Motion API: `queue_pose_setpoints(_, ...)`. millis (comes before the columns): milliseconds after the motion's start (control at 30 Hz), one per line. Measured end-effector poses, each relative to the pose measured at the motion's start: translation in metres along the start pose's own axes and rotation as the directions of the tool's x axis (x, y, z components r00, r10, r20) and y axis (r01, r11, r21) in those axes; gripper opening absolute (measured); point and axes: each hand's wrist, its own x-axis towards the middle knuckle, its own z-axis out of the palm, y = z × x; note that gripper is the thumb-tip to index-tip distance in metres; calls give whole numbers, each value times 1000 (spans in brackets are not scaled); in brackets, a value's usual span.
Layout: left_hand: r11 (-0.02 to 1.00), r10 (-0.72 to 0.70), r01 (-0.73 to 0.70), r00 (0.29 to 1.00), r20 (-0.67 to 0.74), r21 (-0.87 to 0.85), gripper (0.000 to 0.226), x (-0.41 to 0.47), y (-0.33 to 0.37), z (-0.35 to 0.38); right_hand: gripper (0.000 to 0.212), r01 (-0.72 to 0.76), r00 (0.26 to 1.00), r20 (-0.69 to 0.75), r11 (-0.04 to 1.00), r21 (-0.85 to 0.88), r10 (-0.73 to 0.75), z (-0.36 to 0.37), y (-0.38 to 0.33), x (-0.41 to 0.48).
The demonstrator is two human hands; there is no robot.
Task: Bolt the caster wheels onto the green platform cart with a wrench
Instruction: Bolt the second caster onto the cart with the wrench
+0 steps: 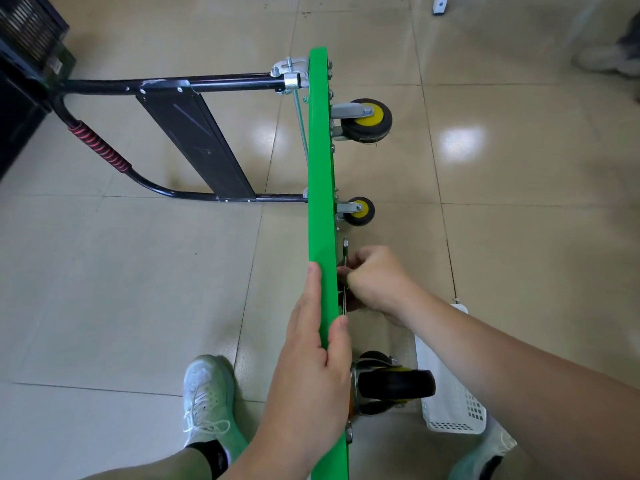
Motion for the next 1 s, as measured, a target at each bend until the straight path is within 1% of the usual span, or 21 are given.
queue_pose_setpoints(100,1000,-18,18,1000,-1,-13,68,0,-2,1,5,-37,999,18,998,47,36,1,0,3)
queue_pose_setpoints(367,999,-23,23,1000,-3,-30,68,0,-2,-1,8,-133,990,62,987,87,128,3,-8,4)
queue_pose_setpoints(533,999,-17,17,1000,-1,-30,67,1,-1,-2,7,-102,989,120,990,100,89,-1,-7,1)
queue_pose_setpoints(633,1000,-19,19,1000,-2,-20,65,2,-3,-1,12,-72,992,111,992,104,61,-9,-8,-6)
queue_pose_setpoints(733,1000,-16,16,1000,-1,-1,64,3,-2,1,13,28,998,46,991,127,-34,-21,-14,-17)
queue_pose_setpoints(833,1000,-12,12,1000,2,-17,62,3,1,1,9,164,985,-85,976,144,-153,-42,-13,-32)
queue_pose_setpoints(900,1000,-2,2,1000,-2,-6,62,2,5,0,9,198,968,-181,972,124,-174,-58,-4,-47)
queue_pose_setpoints(1000,1000,11,-11,1000,-7,8,60,-2,11,-2,11,182,925,-351,981,72,-146,-79,28,-70)
